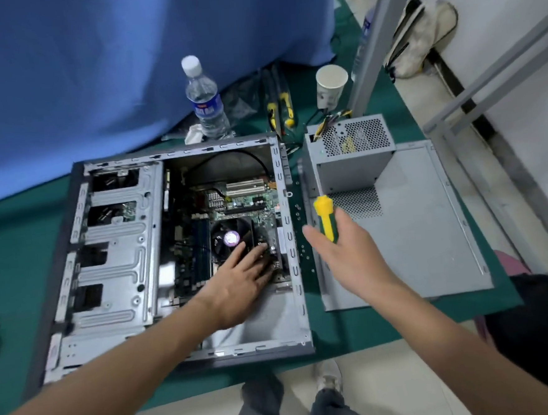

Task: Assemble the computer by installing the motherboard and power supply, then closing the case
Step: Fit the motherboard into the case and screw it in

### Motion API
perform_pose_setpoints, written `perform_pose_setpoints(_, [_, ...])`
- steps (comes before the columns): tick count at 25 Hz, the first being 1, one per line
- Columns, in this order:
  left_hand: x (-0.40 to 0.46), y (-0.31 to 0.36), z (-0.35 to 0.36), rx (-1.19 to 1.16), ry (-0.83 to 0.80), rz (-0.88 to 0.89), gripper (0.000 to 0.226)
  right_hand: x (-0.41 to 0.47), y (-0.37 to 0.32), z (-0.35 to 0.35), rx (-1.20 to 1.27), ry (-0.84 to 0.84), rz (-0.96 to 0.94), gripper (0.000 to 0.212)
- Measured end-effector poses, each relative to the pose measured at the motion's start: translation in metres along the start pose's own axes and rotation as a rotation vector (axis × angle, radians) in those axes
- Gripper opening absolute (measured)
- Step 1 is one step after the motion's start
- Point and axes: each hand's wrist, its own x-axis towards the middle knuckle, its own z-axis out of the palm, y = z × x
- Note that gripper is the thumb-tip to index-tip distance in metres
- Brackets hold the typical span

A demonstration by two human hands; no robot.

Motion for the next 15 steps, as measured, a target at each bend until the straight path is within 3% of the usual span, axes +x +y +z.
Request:
perform_pose_setpoints(4, [0.001, 0.007, 0.002, 0.092, -0.035, 0.016, 0.069, 0.031, -0.031, 0.038, -0.336, 0.225, -0.175, 0.03])
perform_pose_setpoints(8, [-0.001, 0.005, -0.002, 0.14, -0.077, 0.054, 0.069, 0.04, -0.043, 0.078, -0.582, 0.297, -0.144, 0.03])
perform_pose_setpoints(10, [-0.003, -0.011, -0.006, 0.034, -0.047, 0.114, 0.071, 0.035, -0.045, 0.089, -0.651, 0.314, -0.121, 0.036])
perform_pose_setpoints(12, [-0.015, -0.031, -0.014, -0.138, 0.054, 0.121, 0.071, 0.033, -0.045, 0.093, -0.652, 0.338, -0.107, 0.038])
perform_pose_setpoints(15, [-0.045, -0.064, -0.02, -0.358, 0.436, -0.063, 0.058, 0.035, -0.048, 0.091, -0.651, 0.353, -0.077, 0.035])
